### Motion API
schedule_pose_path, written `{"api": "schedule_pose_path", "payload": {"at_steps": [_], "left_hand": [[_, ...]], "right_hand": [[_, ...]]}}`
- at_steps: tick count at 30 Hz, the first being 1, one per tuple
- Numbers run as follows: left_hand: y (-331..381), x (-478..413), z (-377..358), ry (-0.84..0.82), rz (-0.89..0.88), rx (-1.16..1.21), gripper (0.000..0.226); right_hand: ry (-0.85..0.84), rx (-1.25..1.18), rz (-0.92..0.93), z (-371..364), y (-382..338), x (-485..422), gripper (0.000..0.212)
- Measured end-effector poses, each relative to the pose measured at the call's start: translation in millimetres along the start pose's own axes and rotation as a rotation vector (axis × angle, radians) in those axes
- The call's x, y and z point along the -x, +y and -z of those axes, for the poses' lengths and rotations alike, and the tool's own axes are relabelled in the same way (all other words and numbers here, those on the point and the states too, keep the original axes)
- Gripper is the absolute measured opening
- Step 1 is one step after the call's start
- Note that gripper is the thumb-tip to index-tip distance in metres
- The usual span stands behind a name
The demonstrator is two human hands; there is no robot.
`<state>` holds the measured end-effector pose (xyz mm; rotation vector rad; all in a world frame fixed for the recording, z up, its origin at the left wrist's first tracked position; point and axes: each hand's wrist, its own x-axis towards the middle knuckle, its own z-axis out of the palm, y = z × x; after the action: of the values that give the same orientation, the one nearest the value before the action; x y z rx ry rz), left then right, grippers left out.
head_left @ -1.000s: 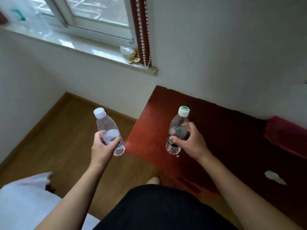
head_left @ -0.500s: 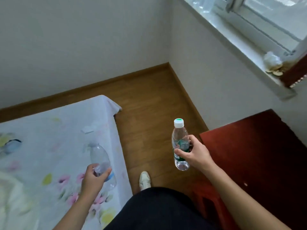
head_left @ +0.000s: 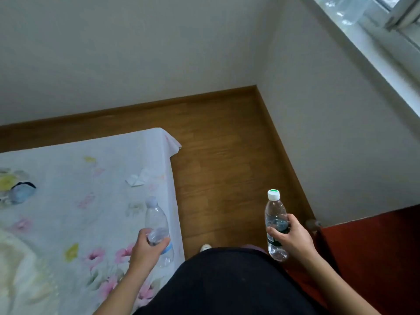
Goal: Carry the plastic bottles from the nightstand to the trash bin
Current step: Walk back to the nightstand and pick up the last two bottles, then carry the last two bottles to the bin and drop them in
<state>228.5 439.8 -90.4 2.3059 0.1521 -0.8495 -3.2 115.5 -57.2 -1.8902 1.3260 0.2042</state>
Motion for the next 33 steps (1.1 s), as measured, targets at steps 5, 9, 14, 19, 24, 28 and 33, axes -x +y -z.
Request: {"api": "schedule_pose_path", "payload": {"at_steps": [5,9,14,19,24,28,33], "left_hand": [[61,-52,0,-0.068,-0.079,-0.049,0.049],[110,-96,-6,-0.041,-0.062,-0.069,0.053],[156,-136,-11,0.035,0.042,-0.066,0.052],[193,-167,-11,0.119,0.181,0.045,0.047],[222,-189,0,0.176,0.226,0.154,0.051],[234,-217,15,0.248,0.29,0.263,0.043],[256,-294,43,0.26,0.309,0.297,0.04]], "right_hand": [[0.025,0.016,-0.071,14,-16,-46,0.047],[0.029,-0.02,-0.111,29,-33,-105,0.053],[-0.008,-0.018,-0.062,52,-87,-192,0.055],[-0.105,0.036,0.103,75,-178,-284,0.06],[-0.211,0.103,0.289,75,-284,-363,0.057],[-0.267,0.168,0.417,60,-366,-420,0.056],[-0.29,0.263,0.421,38,-437,-487,0.057]]}}
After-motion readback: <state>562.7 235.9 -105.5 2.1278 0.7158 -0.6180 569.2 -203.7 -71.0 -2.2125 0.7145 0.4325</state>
